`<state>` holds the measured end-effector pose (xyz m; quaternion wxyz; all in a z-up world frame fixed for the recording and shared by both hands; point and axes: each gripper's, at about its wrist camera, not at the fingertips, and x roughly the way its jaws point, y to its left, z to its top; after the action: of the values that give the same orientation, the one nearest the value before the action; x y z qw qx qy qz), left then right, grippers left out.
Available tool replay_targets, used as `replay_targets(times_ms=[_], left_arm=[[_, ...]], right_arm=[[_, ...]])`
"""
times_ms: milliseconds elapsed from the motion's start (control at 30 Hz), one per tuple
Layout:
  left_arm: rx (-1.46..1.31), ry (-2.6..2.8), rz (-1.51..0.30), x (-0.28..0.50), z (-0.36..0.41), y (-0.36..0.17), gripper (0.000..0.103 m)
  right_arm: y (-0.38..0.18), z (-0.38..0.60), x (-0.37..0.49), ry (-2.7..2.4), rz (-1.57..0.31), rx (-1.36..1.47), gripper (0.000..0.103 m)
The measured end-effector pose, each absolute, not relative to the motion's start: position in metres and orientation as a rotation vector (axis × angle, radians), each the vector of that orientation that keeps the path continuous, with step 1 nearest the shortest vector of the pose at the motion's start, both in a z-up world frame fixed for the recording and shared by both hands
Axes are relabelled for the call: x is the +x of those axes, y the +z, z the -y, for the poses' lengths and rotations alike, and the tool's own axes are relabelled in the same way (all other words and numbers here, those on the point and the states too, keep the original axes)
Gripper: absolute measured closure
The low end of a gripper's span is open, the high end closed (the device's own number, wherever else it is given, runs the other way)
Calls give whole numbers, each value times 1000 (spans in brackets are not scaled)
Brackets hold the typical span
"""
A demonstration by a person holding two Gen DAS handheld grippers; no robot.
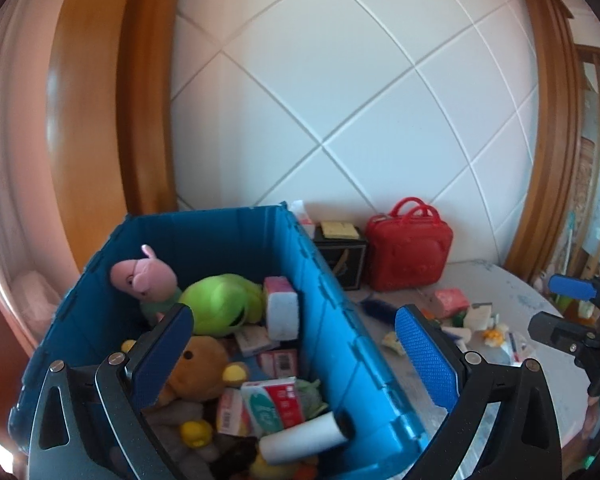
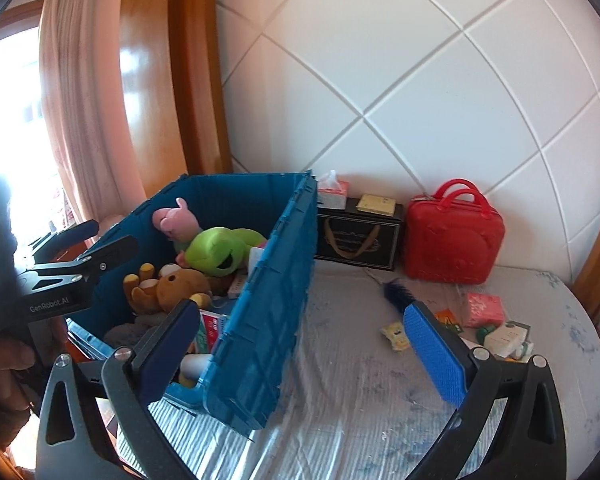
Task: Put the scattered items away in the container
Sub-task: 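Move both tools back over the scattered items on the bed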
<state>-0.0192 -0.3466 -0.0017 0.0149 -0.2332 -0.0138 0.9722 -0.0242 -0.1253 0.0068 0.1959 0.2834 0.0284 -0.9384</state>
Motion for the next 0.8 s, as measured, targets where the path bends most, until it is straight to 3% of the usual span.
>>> replay_targets(times_ms=[267, 800], left_arm=[[-797, 2908, -68, -35, 227, -12, 1], [-1077, 2754, -189, -89, 8, -85, 1]], right_arm=[[-15, 6, -14, -2726, -18, 882, 0], [-79, -240, -40, -2778, 25, 1096, 0]])
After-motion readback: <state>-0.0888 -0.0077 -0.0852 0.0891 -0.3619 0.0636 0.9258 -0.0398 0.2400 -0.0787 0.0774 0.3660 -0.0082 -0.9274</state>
